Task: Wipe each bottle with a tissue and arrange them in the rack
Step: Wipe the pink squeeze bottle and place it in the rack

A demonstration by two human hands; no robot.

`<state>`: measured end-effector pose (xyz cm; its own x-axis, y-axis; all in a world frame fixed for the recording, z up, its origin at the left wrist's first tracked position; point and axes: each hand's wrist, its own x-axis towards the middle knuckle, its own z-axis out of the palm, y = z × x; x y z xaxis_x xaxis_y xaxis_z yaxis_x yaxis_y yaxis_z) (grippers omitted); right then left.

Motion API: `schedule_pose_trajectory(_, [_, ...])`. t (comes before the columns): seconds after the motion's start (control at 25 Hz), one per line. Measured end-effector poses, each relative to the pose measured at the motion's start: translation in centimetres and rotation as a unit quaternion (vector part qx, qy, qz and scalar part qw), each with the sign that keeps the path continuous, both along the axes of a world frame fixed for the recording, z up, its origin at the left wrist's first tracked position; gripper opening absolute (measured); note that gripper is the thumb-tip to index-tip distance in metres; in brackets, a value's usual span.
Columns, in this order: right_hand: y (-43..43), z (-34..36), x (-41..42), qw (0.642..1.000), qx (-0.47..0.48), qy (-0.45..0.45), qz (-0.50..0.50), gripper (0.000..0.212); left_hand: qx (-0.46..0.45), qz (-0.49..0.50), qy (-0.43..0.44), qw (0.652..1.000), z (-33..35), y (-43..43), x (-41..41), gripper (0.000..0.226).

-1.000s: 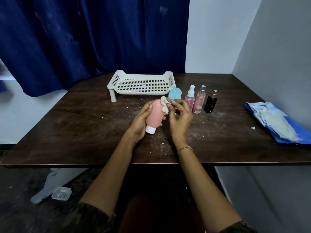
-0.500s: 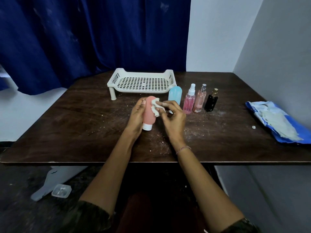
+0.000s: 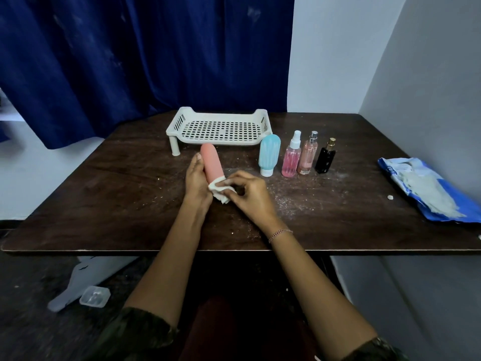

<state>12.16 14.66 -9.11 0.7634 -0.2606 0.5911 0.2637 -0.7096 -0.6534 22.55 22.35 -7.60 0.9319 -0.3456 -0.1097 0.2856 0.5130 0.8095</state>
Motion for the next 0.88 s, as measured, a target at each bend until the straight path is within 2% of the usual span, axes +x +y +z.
schedule_pose_trajectory(0.16, [-0.3, 0.2, 0.0, 0.993, 0.095, -0.056, -0.051, 0.019, -0.031, -0.049, 0.013, 0.998, 0.3, 0.0, -0.5, 0.028])
schedule_pose_trajectory(0.28, [-0.2, 0.3, -0.2, 0.995, 0.067, -0.060, -0.053, 0.018, 0.014, -0.098, -0.040, 0.994, 0.2, 0.0, -0.7, 0.026])
schedule_pose_trajectory(0.44, [0.1, 0.2, -0.2, 0.997, 0.005, -0.065, -0.050, 0.017, 0.108, -0.021, -0.154, 0.982, -0.7, -0.3, -0.6, 0.018])
schedule_pose_trajectory(0.56, [0.1, 0.0, -0.1, 0.994, -0.023, -0.075, -0.075, 0.016, 0.145, -0.020, -0.189, 0.971, -1.1, -0.5, -0.9, 0.030])
schedule_pose_trajectory(0.76, [0.7, 0.1, 0.0, 0.992, -0.054, -0.076, -0.086, 0.015, 0.188, -0.084, -0.172, 0.963, -0.9, -0.7, -1.0, 0.066])
schedule_pose_trajectory(0.88, [0.8, 0.3, 0.0, 0.989, -0.044, -0.096, -0.102, 0.016, 0.188, -0.086, -0.191, 0.960, -0.9, -0.7, -1.4, 0.054])
